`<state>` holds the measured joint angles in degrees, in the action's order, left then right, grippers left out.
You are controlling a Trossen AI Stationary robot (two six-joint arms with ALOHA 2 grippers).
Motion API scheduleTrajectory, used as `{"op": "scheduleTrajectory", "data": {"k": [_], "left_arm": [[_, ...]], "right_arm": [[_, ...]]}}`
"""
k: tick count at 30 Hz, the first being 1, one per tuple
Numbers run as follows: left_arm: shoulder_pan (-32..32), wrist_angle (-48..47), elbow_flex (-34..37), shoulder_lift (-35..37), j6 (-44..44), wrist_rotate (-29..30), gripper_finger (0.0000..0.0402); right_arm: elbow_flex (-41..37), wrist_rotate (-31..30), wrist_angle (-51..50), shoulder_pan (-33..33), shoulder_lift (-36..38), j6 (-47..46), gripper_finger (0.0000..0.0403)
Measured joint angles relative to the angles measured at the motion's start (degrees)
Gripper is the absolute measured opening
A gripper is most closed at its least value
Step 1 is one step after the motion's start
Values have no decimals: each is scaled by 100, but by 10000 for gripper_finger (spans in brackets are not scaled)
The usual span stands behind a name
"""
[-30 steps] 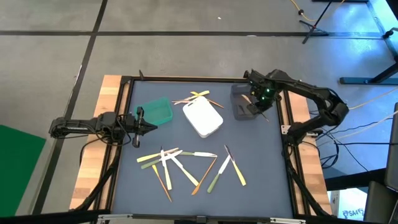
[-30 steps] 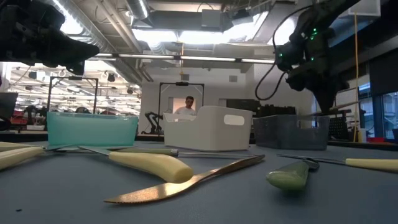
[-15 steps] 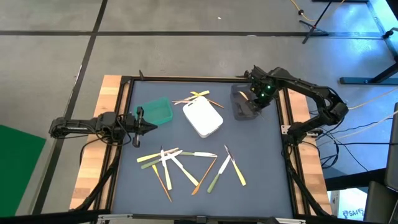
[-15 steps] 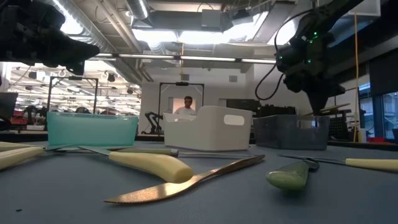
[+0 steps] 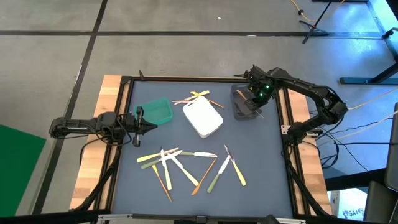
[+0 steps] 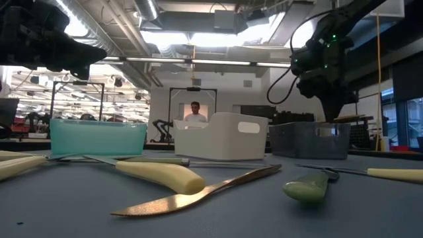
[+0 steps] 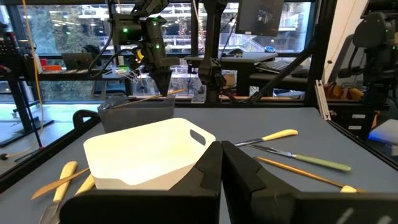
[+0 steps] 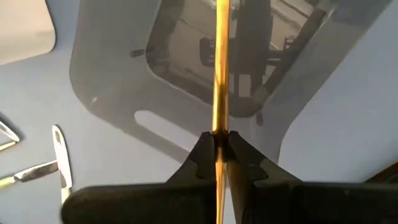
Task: Sort silverware by color (type)
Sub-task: Put the right gold table knife into the black bin
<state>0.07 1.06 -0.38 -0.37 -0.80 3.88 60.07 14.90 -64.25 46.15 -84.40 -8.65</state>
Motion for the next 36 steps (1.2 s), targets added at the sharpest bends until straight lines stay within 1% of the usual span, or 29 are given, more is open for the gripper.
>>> {"op": "scheduleTrajectory", "data": {"k": [11, 28, 31, 36], "left_arm": [[-2, 2, -2, 1, -2, -1, 0], [-1, 2, -2, 0, -3, -5, 0], [-2, 3, -2, 0, -3, -5, 0], [1, 2, -2, -2, -4, -7, 0]], "right_arm": [[0, -10, 144, 0, -546, 166, 3], [0, -34, 183, 0, -577, 160, 3], [0, -34, 186, 0, -577, 164, 16], [0, -34, 186, 0, -577, 159, 70]]}}
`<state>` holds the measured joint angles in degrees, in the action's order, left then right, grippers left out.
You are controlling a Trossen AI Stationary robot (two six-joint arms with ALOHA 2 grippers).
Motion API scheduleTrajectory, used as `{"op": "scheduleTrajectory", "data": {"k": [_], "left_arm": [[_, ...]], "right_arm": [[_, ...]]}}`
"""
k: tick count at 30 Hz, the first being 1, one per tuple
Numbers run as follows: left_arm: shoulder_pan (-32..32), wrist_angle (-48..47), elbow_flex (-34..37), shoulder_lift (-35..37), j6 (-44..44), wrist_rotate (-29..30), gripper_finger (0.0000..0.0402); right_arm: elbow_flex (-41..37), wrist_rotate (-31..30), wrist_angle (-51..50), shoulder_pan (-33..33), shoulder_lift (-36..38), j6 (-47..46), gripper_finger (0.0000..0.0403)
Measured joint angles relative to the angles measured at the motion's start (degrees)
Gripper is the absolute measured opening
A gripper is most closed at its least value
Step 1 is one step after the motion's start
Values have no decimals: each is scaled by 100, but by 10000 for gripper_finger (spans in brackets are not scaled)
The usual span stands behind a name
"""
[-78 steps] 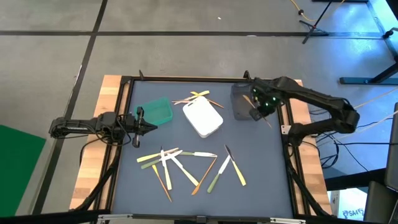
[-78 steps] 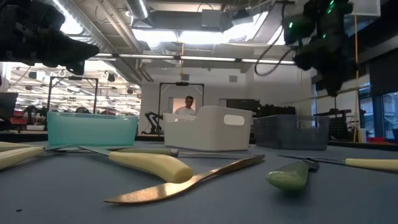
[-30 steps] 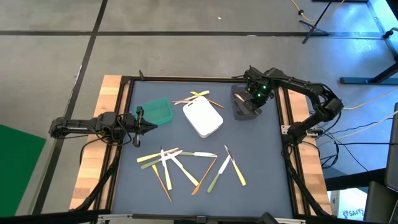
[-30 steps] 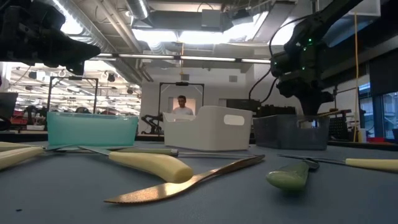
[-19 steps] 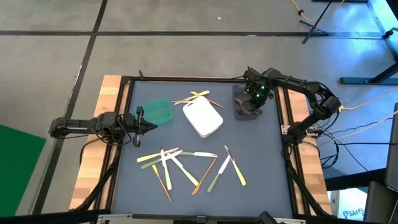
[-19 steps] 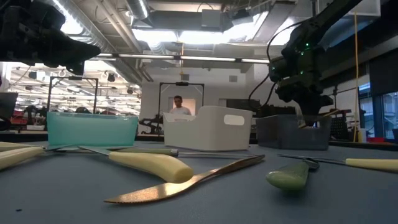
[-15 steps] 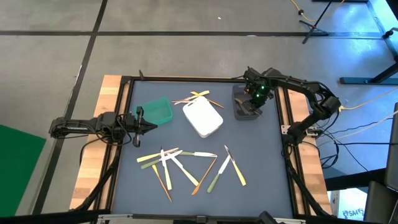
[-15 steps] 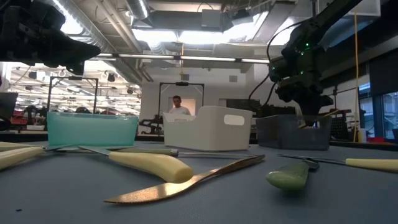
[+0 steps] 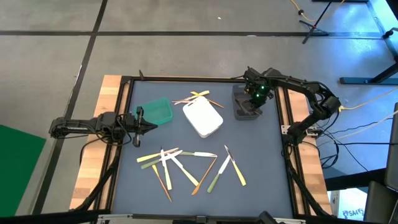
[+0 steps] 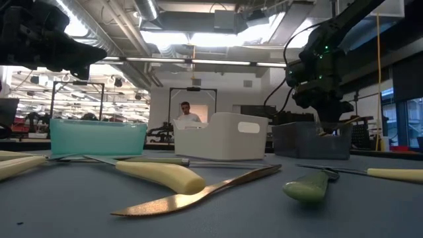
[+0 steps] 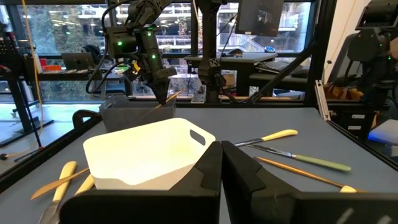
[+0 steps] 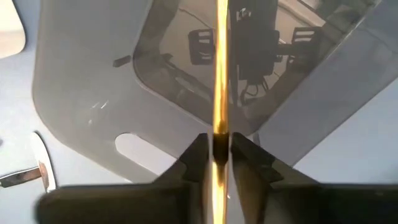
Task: Sort silverware by color (type)
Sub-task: Put the right gold table knife into the black bin, then put the bottom left yellow table knife into the green bin
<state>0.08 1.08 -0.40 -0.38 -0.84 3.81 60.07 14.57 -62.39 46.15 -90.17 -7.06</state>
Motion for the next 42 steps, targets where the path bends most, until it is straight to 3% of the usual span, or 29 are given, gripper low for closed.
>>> {"op": "scheduleTrajectory", "data": {"k": [5, 12, 24, 30, 35, 42], "left_arm": [[-2, 2, 0, 2, 0, 0, 0], [0, 103, 0, 0, -404, 192, 3], [0, 1395, -6, 0, -973, 422, 106], [0, 1392, -396, -165, -1003, 669, 123], [0, 1170, -1122, -834, -1110, 774, 123], [0, 466, -2410, -2558, -1435, 922, 124]], "right_arm": [[0, 0, -2, 0, 0, -3, 107], [0, 2, -99, 0, 0, -12, 112], [236, -148, -322, 0, 178, 5, 111], [788, -430, -339, 0, 485, 8, 111], [1231, -676, -161, 0, 745, 18, 111], [1300, -701, 731, -50, 1202, 299, 111]]}}
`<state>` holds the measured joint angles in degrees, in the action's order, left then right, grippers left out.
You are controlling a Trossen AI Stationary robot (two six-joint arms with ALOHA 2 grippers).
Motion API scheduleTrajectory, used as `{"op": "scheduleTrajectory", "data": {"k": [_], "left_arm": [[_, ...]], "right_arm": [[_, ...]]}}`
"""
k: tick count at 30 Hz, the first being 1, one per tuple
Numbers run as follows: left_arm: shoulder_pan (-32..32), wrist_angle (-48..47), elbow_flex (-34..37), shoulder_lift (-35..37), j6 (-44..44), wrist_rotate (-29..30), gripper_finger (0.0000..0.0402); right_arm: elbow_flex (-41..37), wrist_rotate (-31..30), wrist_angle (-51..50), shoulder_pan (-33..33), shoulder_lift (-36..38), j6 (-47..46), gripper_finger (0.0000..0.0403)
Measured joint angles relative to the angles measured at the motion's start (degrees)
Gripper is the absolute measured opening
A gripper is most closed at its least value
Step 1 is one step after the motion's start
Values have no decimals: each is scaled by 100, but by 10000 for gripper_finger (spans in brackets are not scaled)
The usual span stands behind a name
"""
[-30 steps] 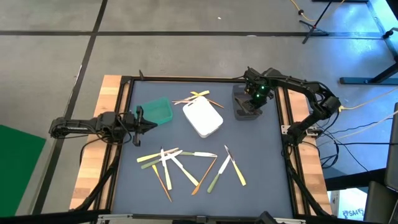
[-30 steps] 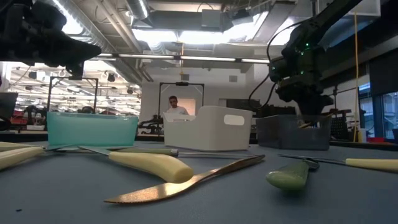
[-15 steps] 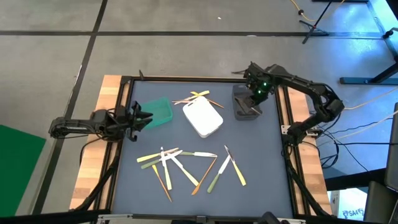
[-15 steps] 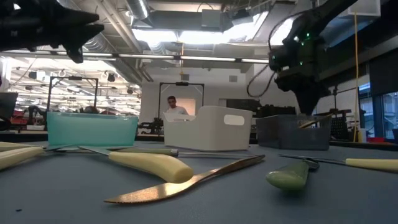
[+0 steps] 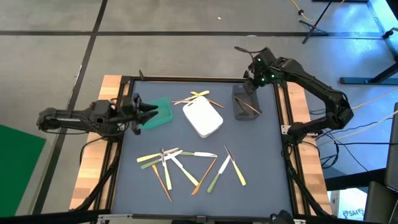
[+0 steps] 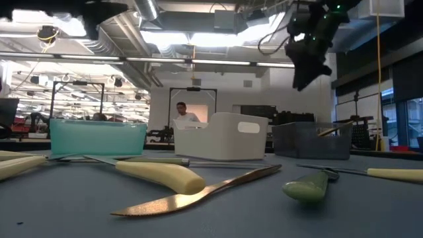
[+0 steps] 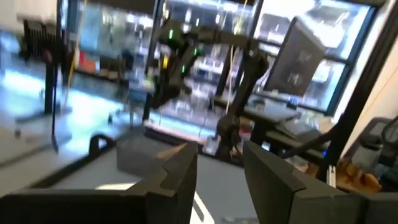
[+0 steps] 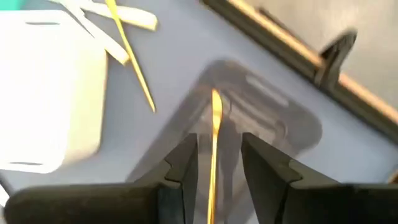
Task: Sort silverware by color (type)
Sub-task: Put the bottom left yellow table knife into the green bin
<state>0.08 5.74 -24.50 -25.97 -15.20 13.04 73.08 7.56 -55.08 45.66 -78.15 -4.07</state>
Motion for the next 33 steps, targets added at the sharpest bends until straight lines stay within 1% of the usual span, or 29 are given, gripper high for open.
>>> {"op": "scheduleTrajectory", "data": {"k": [5, 11, 14, 18, 22, 27, 30, 33], "left_arm": [[-34, -1130, -1100, -1256, -1103, -35, 124], [-291, -2680, -2406, -2652, -2697, -110, 124], [-485, -3283, -2937, -3299, -3558, -342, 124], [-773, -3804, -3497, -4134, -4627, -880, 124], [-1090, -3983, -3788, -4876, -5686, -1577, 124], [-1546, -3979, -3832, -5610, -7099, -2369, 124], [-1862, -3970, -3832, -5970, -7914, -2603, 124], [-2162, -3964, -3832, -6265, -8520, -2556, 124]], "right_arm": [[2, -3, 374, -359, 171, 266, 111], [2, -7, 687, -1179, 216, 637, 111], [2, -2, 811, -1608, 221, 797, 111], [2, -4, 858, -2101, 221, 988, 111], [-71, -5, 903, -2544, 221, 1044, 111], [-515, -5, 897, -3085, 225, 1041, 111], [-920, -5, 1049, -3437, 237, 910, 111], [-1364, -5, 1607, -3790, 328, 719, 111]]}}
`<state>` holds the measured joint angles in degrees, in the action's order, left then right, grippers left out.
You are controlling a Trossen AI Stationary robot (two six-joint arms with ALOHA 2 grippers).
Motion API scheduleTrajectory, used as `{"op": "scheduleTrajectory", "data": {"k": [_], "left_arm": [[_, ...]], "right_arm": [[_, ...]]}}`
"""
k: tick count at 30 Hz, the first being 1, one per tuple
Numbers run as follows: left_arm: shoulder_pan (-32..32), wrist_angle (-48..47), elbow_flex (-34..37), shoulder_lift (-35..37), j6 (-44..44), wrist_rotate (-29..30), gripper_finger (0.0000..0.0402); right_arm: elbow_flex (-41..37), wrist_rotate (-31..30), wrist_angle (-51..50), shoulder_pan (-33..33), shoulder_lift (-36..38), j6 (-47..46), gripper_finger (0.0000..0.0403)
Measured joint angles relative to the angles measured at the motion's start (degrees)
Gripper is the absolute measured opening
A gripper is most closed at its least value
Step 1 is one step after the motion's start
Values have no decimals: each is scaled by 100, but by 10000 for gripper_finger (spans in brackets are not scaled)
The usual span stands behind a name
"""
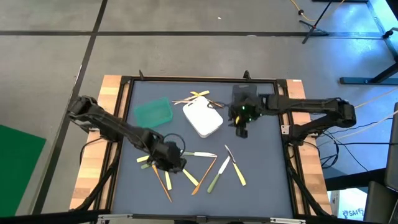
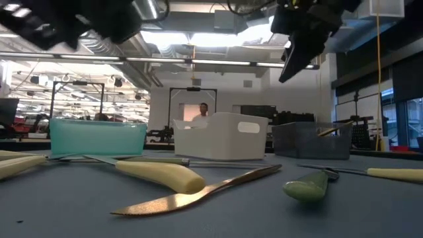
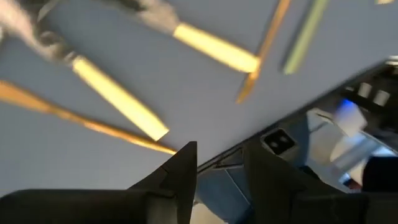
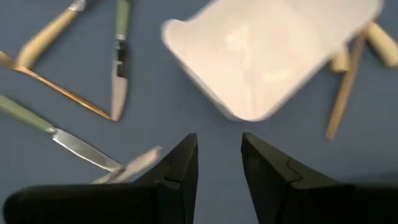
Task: Sort silverware by color (type)
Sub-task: Put the bottom left yellow table knife into the green bin
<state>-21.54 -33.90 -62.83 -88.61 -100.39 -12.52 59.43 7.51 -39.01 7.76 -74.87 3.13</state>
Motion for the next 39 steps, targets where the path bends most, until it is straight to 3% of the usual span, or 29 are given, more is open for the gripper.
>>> {"op": "scheduleTrajectory", "data": {"k": [7, 16, 26, 39], "left_arm": [[-615, 5, 0, -533, -1149, 431, 124], [-1088, 17, 0, -987, -2085, 908, 124], [-1185, 34, 0, -1425, -2267, 1162, 124], [-1178, -1, 0, -1430, -2377, 1442, 124]], "right_arm": [[-631, -143, 958, -743, 58, -332, 111], [-749, -602, 1460, -1503, 57, -329, 111], [-749, -602, 1871, -1804, 57, -323, 111], [-749, -605, 1883, -1789, 56, -325, 111]]}}
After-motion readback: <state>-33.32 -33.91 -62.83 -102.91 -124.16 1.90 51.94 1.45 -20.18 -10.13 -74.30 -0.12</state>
